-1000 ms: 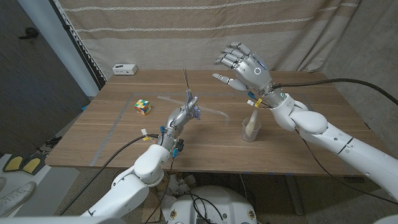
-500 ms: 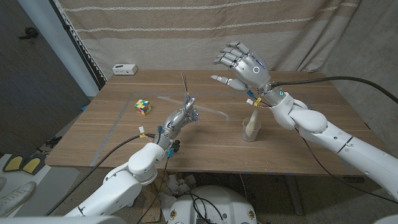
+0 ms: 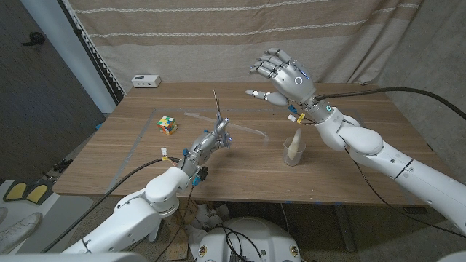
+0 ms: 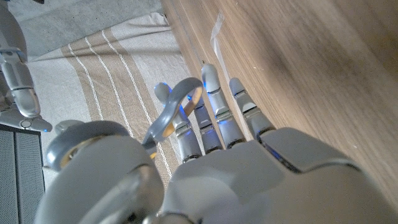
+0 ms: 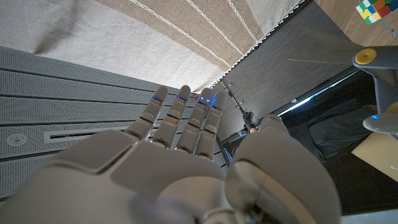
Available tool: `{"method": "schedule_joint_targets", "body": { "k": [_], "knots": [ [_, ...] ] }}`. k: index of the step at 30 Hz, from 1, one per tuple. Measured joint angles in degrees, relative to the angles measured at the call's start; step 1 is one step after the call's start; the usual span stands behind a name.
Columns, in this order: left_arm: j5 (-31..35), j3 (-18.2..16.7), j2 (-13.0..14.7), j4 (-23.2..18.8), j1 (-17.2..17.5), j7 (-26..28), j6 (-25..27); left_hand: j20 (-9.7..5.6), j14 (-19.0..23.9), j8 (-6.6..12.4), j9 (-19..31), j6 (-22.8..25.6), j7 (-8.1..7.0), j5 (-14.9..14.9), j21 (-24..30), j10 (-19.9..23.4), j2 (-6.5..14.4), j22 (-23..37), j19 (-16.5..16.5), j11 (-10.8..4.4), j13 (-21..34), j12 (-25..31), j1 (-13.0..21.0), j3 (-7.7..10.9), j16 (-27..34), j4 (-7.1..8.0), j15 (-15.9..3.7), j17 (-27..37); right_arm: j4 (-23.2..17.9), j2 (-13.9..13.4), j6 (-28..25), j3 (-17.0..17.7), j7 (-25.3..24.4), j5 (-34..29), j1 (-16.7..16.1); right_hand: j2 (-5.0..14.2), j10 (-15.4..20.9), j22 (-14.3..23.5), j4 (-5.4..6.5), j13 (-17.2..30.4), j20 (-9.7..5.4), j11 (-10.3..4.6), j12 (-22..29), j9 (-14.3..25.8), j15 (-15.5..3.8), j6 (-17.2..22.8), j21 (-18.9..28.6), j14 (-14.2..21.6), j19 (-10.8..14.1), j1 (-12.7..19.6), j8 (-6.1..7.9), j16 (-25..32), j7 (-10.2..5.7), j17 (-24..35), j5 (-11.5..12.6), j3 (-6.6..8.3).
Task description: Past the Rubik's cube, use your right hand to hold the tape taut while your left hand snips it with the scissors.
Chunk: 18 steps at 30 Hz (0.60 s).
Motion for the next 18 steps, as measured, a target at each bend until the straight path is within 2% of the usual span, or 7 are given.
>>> {"method": "schedule_joint_targets", "body": {
  "k": [1,3,8,12,13,18],
  "knots": [
    [-0.12,-0.06,0.47,-0.3,0.02,-0.13,0.29,0.21,-0.13,-0.21,-0.43,-0.27,0.28,0.0,0.0,-0.21,-0.11,0.0,-0.22,0.15,0.0,0.0,-0.92,0.0,0.0,0.0,0.13,-0.08,-0.03,-0.03,-0.23,0.03,0.51,0.02,-0.02,0.25,0.0,-0.03,0.0,0.0,0.09,0.0,0.0,0.04,0.08,0.0,-0.07,-0.08,-0.08,-0.25,-0.18,0.0,0.0,0.0,0.0,0.0],
    [-0.26,-0.1,0.93,-0.6,0.05,-0.25,0.69,0.31,-0.21,-0.67,-1.06,0.02,1.22,0.0,0.0,-0.53,-1.71,-0.06,-0.31,0.44,-3.23,0.0,-2.61,0.0,0.0,0.0,0.21,-0.42,-0.1,-0.08,-0.25,0.09,0.62,0.03,-0.08,0.25,0.0,-0.03,0.04,0.0,0.18,0.0,0.0,0.12,0.21,0.0,-0.46,-0.21,-0.18,-0.36,-0.22,0.0,0.0,0.0,0.0,-0.43],
    [-0.69,-0.27,1.7,-1.16,0.23,-0.5,1.12,0.31,-0.21,-0.67,-1.75,0.23,1.59,0.0,0.0,-0.52,-1.58,-0.18,-0.31,0.45,-3.23,0.0,-3.07,-0.08,0.0,0.07,0.21,-1.13,-0.27,-0.23,-0.31,0.28,1.08,0.05,-0.22,-0.01,0.0,-0.03,0.01,0.0,0.17,0.0,-0.4,0.12,0.21,0.0,-0.46,-0.21,-0.18,-0.61,-0.22,0.0,0.0,-0.27,0.23,-0.46],
    [-1.01,-0.27,1.7,-1.16,0.23,-0.5,1.33,0.61,-0.21,-0.67,-1.65,0.15,1.92,0.06,-0.28,-0.31,-1.28,-0.06,0.0,0.68,-3.23,0.0,-3.37,-0.08,0.0,0.07,0.21,-1.23,-0.41,-0.31,-0.31,0.35,1.08,0.05,-0.38,0.03,-0.31,-0.03,0.09,0.01,0.17,0.32,-0.6,0.12,-0.04,-0.01,-0.75,-0.46,-0.17,-1.09,-0.82,0.0,0.01,-0.26,0.39,-0.55],
    [-1.1,-0.92,3.23,-2.72,1.31,-0.46,1.41,0.61,-0.21,-0.67,-1.61,0.22,1.99,0.23,-0.28,-0.39,-1.28,-0.02,0.0,0.77,-3.23,0.0,-3.37,-0.08,0.0,0.07,0.21,-1.37,-0.43,-0.31,-0.58,0.36,1.72,0.1,-0.42,0.07,-0.31,-0.03,0.17,0.01,0.17,0.32,-0.6,0.12,-0.1,-0.22,-0.89,-0.52,-0.17,-1.13,-0.85,0.0,0.22,-0.26,0.39,-0.63],
    [-1.45,-1.47,4.15,-3.98,2.41,-0.09,1.66,0.36,-0.2,-0.66,-1.64,0.22,1.99,0.39,-0.28,-0.39,-1.28,-0.01,0.25,0.77,-3.23,0.0,-3.37,-0.07,0.0,0.07,0.2,-1.42,-0.45,-0.32,-0.81,0.37,2.11,0.11,-0.57,0.08,-0.61,-0.03,0.01,0.01,0.16,0.61,-0.97,0.12,0.2,-0.93,-0.89,-0.83,-0.17,-1.59,-1.29,0.0,0.31,-0.53,0.62,-0.93]
  ]
}}
